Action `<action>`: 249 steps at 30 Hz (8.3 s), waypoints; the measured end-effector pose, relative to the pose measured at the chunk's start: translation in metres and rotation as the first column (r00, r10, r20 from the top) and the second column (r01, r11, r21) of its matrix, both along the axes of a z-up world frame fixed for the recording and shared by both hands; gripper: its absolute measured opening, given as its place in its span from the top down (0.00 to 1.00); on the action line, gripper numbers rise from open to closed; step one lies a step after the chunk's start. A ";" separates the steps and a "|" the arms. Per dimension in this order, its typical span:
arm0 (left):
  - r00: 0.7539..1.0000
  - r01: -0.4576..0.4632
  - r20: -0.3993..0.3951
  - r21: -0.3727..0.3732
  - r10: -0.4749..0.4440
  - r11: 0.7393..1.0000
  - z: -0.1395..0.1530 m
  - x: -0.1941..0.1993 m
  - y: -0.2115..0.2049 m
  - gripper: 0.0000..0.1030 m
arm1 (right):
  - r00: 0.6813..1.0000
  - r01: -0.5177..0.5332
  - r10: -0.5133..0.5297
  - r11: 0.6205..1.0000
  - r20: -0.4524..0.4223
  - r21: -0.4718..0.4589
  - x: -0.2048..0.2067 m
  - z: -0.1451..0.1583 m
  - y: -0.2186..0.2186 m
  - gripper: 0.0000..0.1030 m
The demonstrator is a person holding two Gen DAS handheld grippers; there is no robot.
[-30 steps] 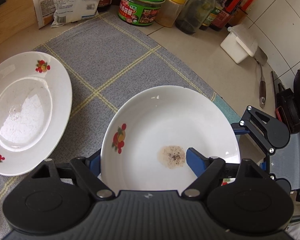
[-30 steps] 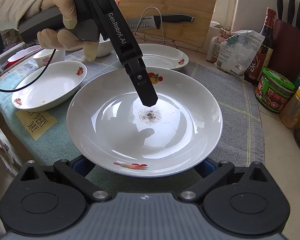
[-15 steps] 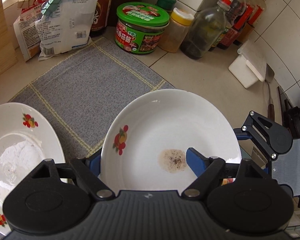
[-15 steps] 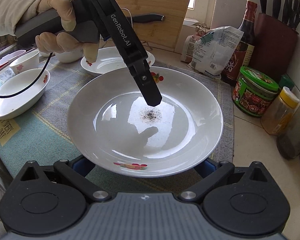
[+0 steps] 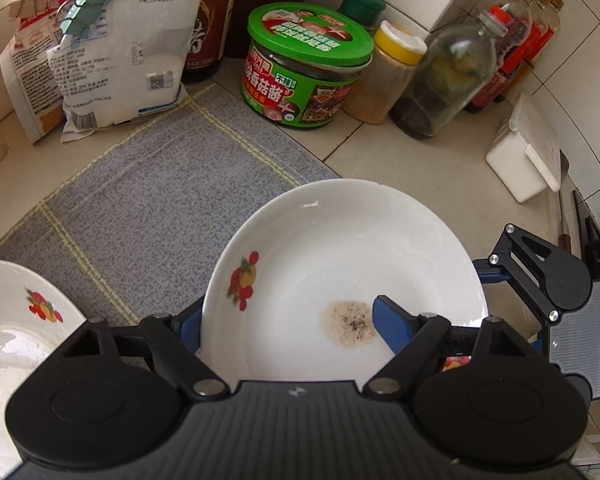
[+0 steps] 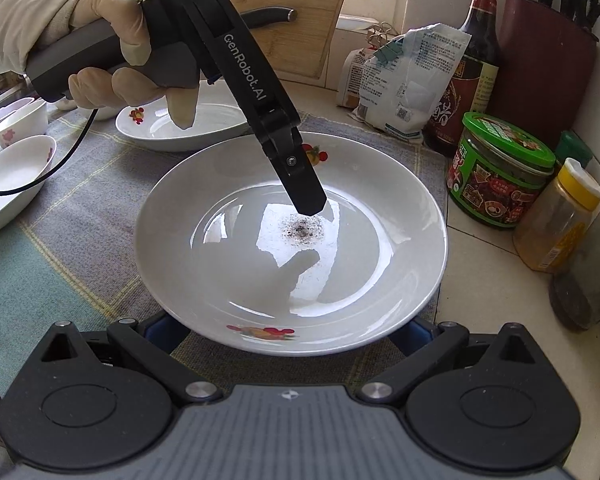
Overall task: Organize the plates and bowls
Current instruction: 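Carry the stained plate with the left tool toward the green jar, then lower the stained plate onto the mat and open the left tool, then move the left tool to the large white plate with fruit decal, then close the left tool on the fruit-decal plate's rim and lift, then carry the fruit-decal plate with the left tool toward the stained plate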
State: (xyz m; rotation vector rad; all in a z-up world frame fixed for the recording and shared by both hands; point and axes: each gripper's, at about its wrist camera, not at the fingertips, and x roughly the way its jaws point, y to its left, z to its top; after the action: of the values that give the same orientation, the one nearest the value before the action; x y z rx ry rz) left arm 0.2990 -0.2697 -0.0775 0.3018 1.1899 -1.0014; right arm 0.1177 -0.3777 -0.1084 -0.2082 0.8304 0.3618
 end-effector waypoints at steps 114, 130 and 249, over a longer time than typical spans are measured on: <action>0.797 -0.401 0.433 -0.143 0.421 0.905 0.058 -0.224 0.352 0.06 | 0.993 -0.105 0.107 0.993 -0.045 0.057 -0.093 -0.003 0.291 0.00; 0.908 -0.287 0.284 -0.111 0.307 0.951 0.058 -0.164 0.339 0.07 | 0.990 -0.143 0.141 0.988 0.028 0.051 -0.098 -0.010 0.301 0.00; 0.994 0.103 -0.041 0.131 -0.098 0.986 0.045 -0.072 0.189 0.23 | 0.993 -0.117 0.116 0.993 0.032 0.021 -0.088 0.032 0.187 0.00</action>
State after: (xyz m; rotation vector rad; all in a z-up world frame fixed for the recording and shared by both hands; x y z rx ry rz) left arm 0.2266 -0.0808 -0.0328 0.4558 1.2853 -1.0196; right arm 0.0299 -0.1907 -0.0766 -0.2416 0.7852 0.4764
